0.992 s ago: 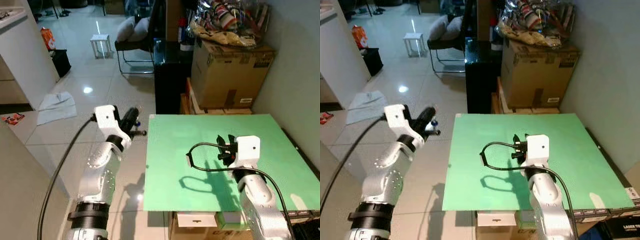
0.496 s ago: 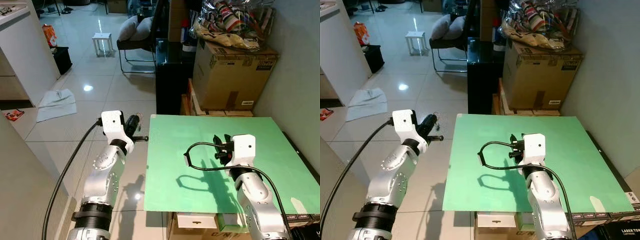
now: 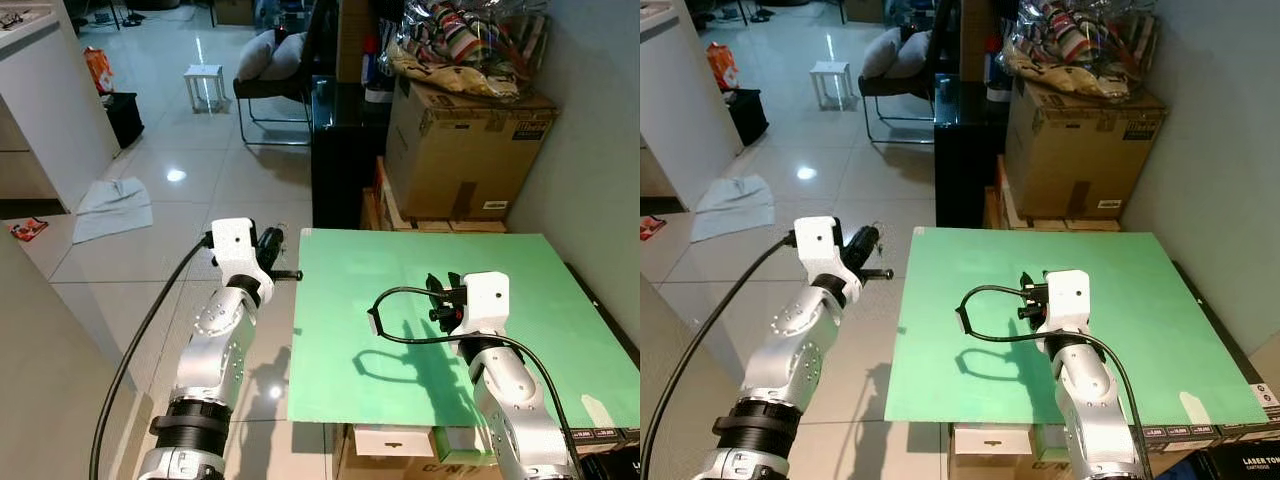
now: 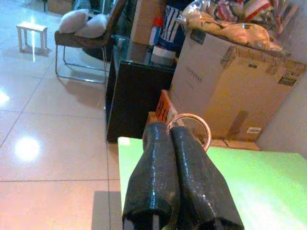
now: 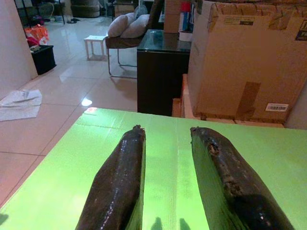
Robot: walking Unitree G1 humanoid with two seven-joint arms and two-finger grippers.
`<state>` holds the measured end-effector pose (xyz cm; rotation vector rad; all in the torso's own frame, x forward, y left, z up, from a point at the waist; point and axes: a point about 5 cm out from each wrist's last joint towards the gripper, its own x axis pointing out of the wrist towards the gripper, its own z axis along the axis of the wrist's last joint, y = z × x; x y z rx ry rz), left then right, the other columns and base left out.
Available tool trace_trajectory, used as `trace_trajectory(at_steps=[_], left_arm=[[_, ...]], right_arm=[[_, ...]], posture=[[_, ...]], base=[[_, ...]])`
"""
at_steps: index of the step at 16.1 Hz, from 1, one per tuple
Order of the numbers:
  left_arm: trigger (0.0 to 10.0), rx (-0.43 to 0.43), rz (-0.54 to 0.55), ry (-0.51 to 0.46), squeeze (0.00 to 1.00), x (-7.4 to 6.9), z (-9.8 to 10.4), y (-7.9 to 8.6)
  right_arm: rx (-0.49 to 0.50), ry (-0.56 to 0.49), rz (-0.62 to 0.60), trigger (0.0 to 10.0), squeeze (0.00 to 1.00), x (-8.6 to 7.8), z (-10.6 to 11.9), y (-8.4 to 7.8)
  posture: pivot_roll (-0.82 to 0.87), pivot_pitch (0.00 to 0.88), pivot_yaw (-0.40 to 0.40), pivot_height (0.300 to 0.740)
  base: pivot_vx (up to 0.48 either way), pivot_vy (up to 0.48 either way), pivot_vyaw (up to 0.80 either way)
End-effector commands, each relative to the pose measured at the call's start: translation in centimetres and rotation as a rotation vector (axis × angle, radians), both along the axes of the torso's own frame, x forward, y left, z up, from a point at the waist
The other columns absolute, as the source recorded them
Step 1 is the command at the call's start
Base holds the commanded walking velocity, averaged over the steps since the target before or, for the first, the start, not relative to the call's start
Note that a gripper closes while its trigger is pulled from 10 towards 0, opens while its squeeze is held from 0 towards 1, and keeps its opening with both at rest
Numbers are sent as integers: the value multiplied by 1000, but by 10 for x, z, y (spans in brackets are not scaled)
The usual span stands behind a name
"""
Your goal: Hang keys on a hook
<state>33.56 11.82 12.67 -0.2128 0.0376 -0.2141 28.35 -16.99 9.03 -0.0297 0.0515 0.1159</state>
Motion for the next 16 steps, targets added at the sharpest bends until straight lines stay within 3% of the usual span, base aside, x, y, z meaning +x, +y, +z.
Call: trace_trajectory(at_steps=[1,4,16], left_arm=[[10000,21,-2,-28,0,4,7,-3],[10000,31,-4,-37,0,5,8,-3],[10000,48,-23,-52,0,8,6,-9]], right_arm=[[3,-14,-2,10000,0,2,3,-1],[1,-12,-1,10000,0,3,2,-2],[-2,-13,-3,10000,0,2,1,-2]], posture=[[-147,0,15,740],[-147,0,15,740],[-160,0,22,740]], base=[[0,0,0],[0,0,0],[-276,0,0]])
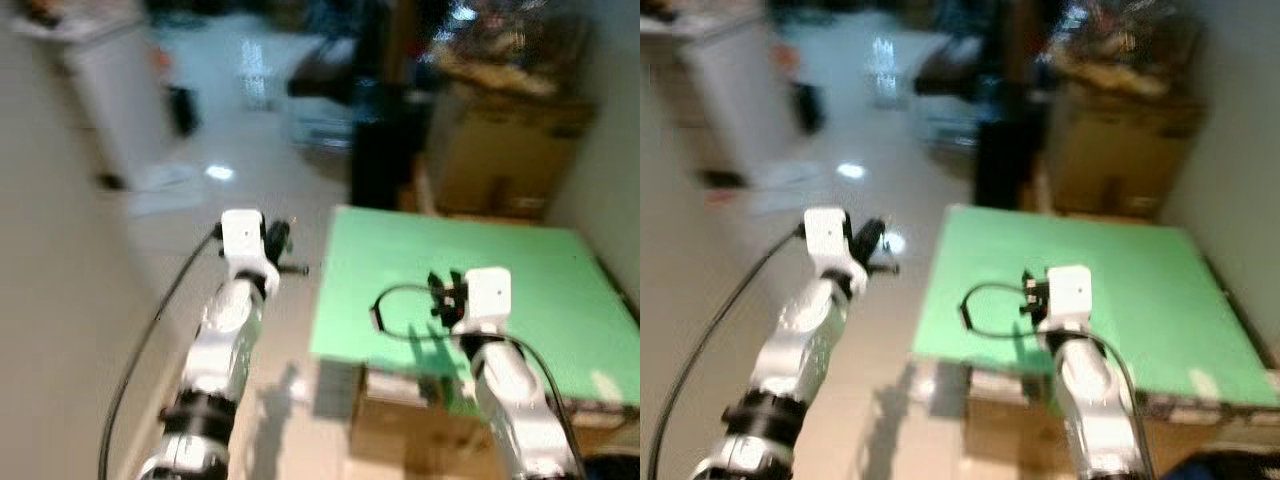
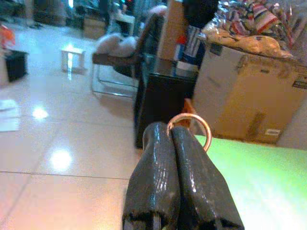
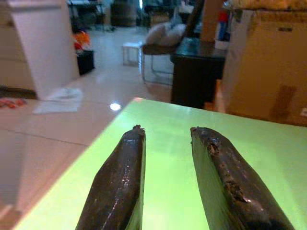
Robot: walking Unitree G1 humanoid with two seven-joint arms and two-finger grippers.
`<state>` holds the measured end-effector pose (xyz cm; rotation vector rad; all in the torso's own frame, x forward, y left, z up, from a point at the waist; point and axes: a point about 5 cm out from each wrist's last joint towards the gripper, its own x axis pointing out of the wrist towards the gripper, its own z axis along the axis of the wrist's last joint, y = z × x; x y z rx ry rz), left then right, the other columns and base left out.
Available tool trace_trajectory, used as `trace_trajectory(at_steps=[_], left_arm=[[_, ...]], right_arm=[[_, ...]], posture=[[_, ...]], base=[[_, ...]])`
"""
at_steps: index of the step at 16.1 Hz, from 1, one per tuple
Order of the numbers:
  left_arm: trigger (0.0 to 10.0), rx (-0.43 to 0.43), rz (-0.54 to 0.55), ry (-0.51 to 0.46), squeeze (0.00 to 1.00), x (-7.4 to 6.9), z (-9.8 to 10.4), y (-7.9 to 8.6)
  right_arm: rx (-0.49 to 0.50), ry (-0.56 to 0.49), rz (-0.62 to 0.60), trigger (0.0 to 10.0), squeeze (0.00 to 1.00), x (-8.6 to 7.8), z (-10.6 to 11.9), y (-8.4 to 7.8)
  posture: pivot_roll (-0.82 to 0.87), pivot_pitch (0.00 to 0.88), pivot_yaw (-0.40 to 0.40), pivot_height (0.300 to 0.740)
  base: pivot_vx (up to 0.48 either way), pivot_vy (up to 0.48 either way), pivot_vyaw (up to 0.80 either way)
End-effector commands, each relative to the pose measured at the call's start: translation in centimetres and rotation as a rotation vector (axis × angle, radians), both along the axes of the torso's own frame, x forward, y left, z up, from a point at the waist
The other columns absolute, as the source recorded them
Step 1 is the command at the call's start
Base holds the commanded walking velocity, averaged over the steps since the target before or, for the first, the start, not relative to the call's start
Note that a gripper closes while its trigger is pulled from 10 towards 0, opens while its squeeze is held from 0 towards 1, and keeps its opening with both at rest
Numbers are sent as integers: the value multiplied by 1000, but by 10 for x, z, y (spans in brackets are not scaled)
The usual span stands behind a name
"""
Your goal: Hang keys on a hook
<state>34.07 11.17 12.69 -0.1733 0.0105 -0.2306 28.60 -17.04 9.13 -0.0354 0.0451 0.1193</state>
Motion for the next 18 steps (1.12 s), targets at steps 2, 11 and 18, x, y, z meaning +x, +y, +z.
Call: trace_trajectory(at_steps=[2,11,18], left_arm=[[10000,10,-8,-22,0,2,5,-3],[10000,1,23,-20,0,0,1,-2],[10000,8,33,-20,0,1,-1,2]], right_arm=[[6,-7,0,10000,0,-1,0,-1],[4,-3,27,10000,0,6,2,2],[28,11,34,10000,0,11,2,8]], posture=[[-156,0,16,740],[-129,0,-17,740],[-127,0,-13,740]], base=[[-289,0,0],[-291,0,0],[0,0,712]])
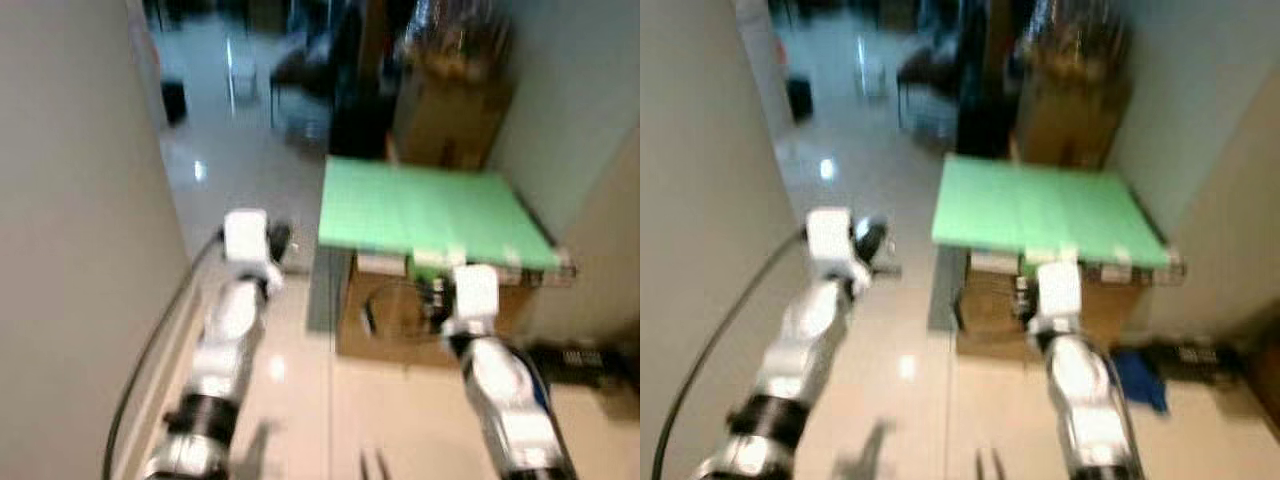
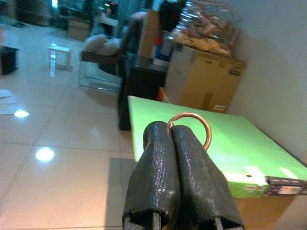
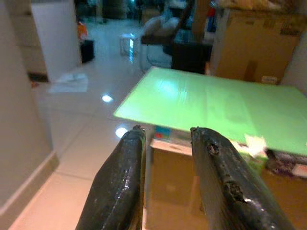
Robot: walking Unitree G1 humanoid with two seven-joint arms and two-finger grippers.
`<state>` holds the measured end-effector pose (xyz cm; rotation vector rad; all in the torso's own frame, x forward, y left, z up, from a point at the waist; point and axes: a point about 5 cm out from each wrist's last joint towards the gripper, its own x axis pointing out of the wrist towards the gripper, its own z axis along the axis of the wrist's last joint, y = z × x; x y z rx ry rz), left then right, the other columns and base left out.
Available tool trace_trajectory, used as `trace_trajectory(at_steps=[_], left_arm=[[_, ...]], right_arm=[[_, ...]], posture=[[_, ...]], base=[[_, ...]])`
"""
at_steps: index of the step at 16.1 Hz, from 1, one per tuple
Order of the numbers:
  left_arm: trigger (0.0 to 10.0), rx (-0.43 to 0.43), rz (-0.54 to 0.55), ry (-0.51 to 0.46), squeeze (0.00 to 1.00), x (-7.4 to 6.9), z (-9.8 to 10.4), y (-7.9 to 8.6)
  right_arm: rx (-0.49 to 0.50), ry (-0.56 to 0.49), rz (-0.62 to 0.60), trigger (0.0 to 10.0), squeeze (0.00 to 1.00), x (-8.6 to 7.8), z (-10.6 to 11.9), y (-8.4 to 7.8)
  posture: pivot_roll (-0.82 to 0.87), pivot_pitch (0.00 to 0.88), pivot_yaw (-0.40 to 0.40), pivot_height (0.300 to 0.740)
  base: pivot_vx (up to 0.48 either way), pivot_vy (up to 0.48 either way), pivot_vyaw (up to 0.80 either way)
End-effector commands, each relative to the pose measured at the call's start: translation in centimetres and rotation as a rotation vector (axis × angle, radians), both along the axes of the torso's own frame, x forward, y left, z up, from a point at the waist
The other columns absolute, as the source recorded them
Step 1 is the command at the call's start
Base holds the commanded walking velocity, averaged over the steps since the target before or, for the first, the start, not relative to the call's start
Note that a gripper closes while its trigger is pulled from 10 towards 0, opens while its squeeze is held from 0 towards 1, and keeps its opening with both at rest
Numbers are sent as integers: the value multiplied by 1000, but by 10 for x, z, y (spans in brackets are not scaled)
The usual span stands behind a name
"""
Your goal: Hang keys on a hook
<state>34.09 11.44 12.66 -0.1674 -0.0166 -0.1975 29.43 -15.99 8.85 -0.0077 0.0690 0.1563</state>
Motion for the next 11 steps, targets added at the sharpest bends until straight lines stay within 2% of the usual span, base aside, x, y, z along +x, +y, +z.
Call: trace_trajectory(at_steps=[1,4,6,11], left_arm=[[10000,-1,13,18,0,0,-4,1],[10000,48,60,78,0,-4,-23,11],[10000,57,74,76,0,-8,-24,14],[10000,62,65,58,0,-16,-25,7]], right_arm=[[0,-13,2,10000,0,2,3,-3],[14,-10,17,10000,0,2,1,3],[18,-4,15,10000,0,1,-1,4],[13,16,35,10000,0,2,-6,6]], posture=[[-125,0,-14,740],[-113,0,-6,740],[-104,0,-7,740],[-78,0,-20,740]], base=[[0,0,706],[0,0,685],[0,0,681],[0,-480,682]])
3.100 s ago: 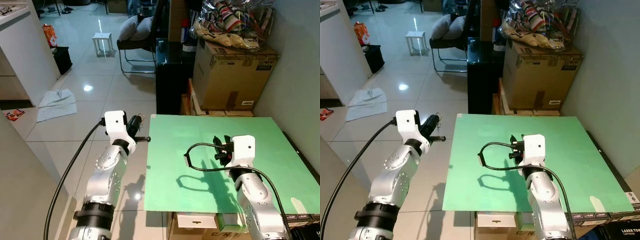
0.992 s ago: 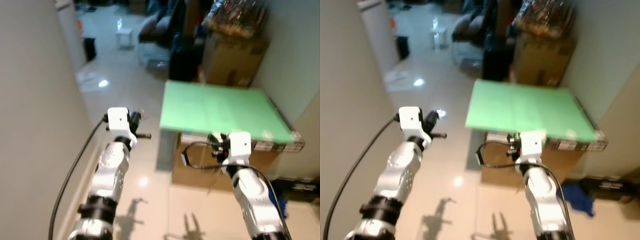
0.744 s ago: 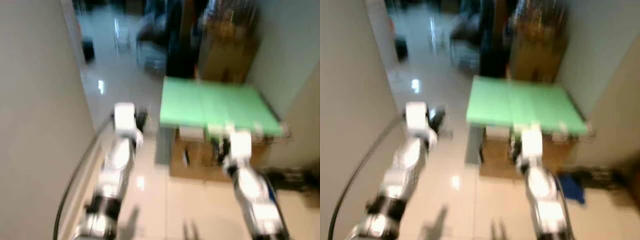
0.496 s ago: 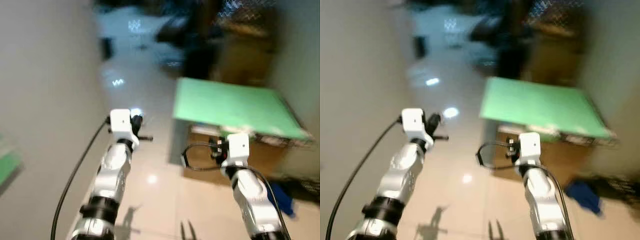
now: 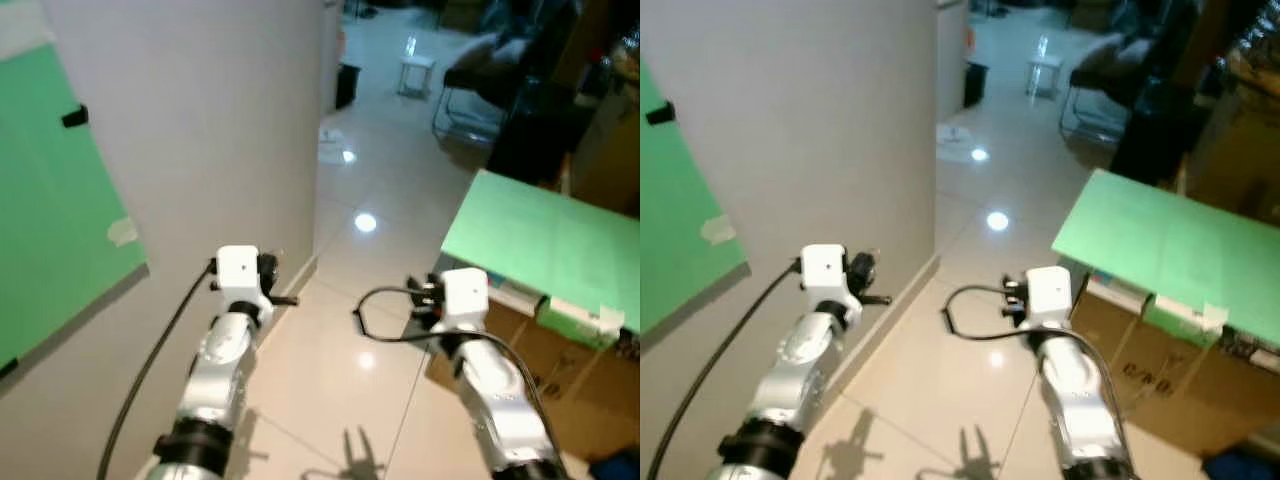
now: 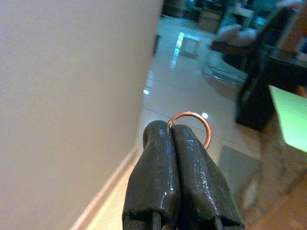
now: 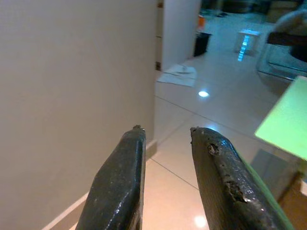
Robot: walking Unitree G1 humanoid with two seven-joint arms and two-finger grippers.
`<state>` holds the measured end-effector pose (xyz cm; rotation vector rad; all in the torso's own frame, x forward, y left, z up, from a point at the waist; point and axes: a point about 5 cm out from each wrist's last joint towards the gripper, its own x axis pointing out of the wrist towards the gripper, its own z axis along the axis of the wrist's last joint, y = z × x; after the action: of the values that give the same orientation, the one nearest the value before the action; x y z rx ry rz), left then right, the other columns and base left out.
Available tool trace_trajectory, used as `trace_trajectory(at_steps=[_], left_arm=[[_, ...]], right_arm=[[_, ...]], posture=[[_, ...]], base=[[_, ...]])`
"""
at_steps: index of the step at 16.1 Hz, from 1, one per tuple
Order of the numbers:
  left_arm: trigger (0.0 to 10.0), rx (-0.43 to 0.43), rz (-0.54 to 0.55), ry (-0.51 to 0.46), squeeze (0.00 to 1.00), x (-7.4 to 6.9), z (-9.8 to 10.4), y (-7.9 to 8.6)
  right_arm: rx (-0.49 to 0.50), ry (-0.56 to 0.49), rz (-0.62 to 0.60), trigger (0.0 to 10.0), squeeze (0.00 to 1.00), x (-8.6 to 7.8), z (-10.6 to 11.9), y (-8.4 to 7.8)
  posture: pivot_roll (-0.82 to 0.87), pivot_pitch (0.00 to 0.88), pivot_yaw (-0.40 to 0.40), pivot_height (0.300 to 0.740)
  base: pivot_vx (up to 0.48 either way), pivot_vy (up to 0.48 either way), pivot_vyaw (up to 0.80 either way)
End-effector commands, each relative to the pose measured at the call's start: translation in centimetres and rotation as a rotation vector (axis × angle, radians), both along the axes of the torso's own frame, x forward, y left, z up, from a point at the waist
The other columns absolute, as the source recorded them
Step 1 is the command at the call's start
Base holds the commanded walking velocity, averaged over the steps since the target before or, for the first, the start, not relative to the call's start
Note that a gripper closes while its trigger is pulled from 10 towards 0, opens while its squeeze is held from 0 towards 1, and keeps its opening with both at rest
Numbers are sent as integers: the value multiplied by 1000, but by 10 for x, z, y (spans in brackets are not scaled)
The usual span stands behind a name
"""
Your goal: Hang keys on a hook
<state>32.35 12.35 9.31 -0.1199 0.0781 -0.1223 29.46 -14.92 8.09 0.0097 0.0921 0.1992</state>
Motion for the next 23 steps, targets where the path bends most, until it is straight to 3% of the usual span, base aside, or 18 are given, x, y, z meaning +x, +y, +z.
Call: trace_trajectory(at_steps=[1,6,7,9,14,17,23], left_arm=[[10000,-8,1,-39,0,2,9,-2],[10000,1,18,-64,0,3,14,10],[10000,61,29,-48,0,3,10,14],[10000,79,30,-37,0,2,8,17],[10000,227,27,-59,0,-12,14,35],[10000,225,56,-54,0,-13,15,37],[10000,241,61,-85,0,-8,26,31]], right_arm=[[-3,-8,0,10000,0,4,2,-4],[4,-9,48,10000,0,10,2,5],[34,5,42,10000,0,12,0,5],[60,27,26,10000,0,11,-4,4],[52,95,-28,10000,0,-9,-25,-12],[58,105,-35,10000,0,-11,-29,-12],[62,64,7,10000,0,2,-18,-2]], posture=[[-65,0,-24,740],[-28,0,-44,740],[-21,0,-47,740],[-18,0,-38,740],[-30,0,-20,740],[-20,0,-21,740],[-3,0,-35,740]], base=[[0,0,688],[0,0,677],[0,0,663],[0,0,663],[0,0,663],[0,0,663],[0,0,653]])
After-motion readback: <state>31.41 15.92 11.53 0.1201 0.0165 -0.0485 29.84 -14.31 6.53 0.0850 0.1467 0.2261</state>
